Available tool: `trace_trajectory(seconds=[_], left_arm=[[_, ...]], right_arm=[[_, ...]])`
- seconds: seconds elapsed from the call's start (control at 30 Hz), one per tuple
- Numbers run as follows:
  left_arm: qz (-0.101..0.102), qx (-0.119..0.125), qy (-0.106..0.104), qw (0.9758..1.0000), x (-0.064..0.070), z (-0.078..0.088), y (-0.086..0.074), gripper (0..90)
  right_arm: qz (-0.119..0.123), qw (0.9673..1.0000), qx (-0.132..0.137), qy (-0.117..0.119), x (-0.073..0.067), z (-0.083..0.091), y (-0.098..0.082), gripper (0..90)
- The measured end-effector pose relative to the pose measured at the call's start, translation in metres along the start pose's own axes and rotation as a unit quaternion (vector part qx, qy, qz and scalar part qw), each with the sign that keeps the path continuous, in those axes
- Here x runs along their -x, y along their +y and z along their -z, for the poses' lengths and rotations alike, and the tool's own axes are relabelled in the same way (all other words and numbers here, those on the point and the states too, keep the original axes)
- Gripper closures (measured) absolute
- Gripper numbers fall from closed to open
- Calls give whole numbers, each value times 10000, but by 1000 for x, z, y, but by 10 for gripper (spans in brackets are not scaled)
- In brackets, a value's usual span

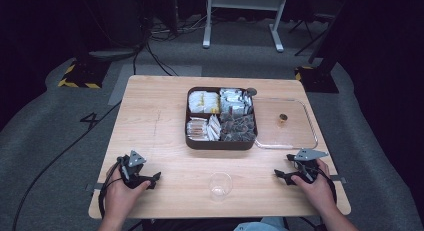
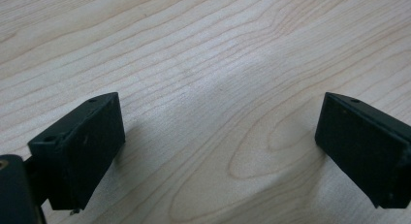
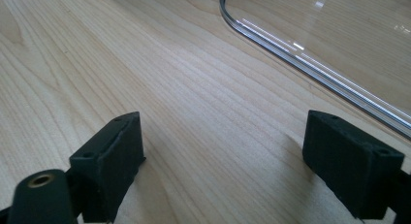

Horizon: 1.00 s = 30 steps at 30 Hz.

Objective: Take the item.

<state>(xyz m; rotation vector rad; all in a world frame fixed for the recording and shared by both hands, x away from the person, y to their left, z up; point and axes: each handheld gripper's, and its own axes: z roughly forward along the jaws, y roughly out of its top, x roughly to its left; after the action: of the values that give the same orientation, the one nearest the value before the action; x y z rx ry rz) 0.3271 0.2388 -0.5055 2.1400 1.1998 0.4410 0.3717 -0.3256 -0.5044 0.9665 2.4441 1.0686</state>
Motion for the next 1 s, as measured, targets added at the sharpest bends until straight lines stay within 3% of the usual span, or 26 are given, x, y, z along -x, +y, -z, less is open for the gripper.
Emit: trace_trajectory(seconds=[0.43,0.5,0.63,0.73,0.87,1.0], left_arm=[[8,-10,2,10000,1,-1,0,31],[47,13,111,9999,2,-1,1,40],[260,117,252,9993,5,-1,2,127],[292,170,423,9985,7,-1,3,161],[266,252,440,9984,9,1,4,300],[380,253,344,9984,11,4,7,317]], right_arm=[[18,10000,9,57,0,0,0,155],[28,10000,12,49,0,0,0,156],[30,10000,10,66,0,0,0,155],[34,10000,7,67,0,0,0,155],[32,10000,6,91,1,0,0,156],[48,9999,-1,90,1,-1,1,155]])
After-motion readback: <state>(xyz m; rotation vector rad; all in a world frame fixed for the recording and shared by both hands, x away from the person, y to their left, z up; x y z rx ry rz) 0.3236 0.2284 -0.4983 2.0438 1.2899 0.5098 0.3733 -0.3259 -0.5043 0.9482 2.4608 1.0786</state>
